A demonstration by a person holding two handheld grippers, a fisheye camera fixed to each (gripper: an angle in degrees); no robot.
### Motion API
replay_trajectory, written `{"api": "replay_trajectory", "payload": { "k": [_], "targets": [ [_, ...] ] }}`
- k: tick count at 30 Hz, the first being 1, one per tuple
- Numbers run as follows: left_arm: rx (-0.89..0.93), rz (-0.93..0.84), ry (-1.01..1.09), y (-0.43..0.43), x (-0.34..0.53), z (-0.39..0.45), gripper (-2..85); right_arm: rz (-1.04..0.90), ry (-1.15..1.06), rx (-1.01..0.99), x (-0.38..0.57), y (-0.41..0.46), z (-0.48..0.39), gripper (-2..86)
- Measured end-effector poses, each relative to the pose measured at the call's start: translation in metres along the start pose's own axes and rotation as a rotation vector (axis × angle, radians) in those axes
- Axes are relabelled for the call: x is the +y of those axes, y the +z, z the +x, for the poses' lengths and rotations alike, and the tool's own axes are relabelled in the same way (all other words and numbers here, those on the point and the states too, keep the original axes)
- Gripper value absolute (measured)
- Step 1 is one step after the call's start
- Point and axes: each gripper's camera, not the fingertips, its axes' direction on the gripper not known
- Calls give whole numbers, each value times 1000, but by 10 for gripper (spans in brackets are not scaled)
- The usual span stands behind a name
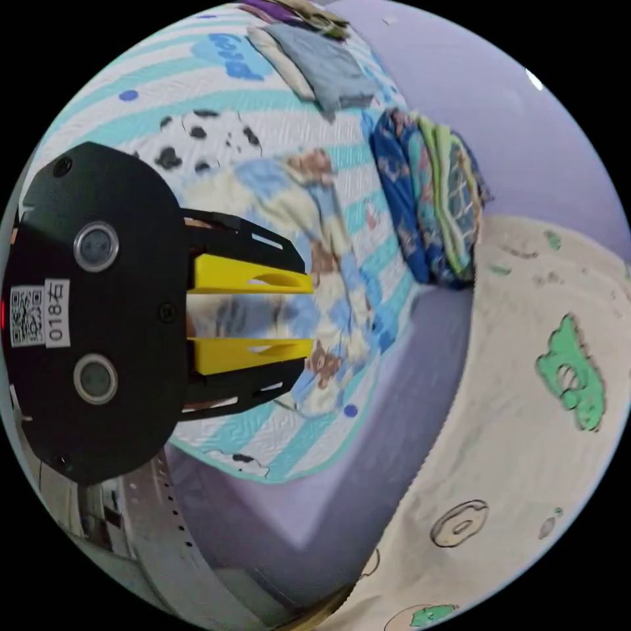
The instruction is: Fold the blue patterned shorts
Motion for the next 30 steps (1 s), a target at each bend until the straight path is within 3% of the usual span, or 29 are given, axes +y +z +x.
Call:
{"api": "replay_trajectory", "payload": {
  "k": [5,7,11,14,16,18,20,22,27,30],
  "targets": [
    [105,7,-83,-2,10,-39,-7,-241,-13,14,-9,90,21,76],
    [103,7,-83,-4,15,-45,-9,-193,-33,79,-12,85,7,13],
    [134,17,-113,-10,29,-66,-10,6,-71,69,-1,40,-27,-3],
    [195,42,-147,-18,42,-84,-9,151,-139,-78,30,-17,-72,-7],
    [230,103,-130,-32,53,-88,-9,231,-234,-302,72,-70,-120,-8],
    [286,258,-140,-67,79,-94,-6,236,-340,-480,109,-110,-162,-8],
    [340,359,-179,-98,105,-106,-1,199,-431,-552,149,-143,-205,-8],
    [327,458,-219,-136,137,-118,11,208,-506,-788,195,-185,-237,-7],
    [183,592,-304,-248,245,-154,62,101,-819,-1093,269,-256,-318,25],
    [78,712,-424,-303,321,-173,83,-90,-1063,-1287,306,-277,-358,75]
  ]
}}
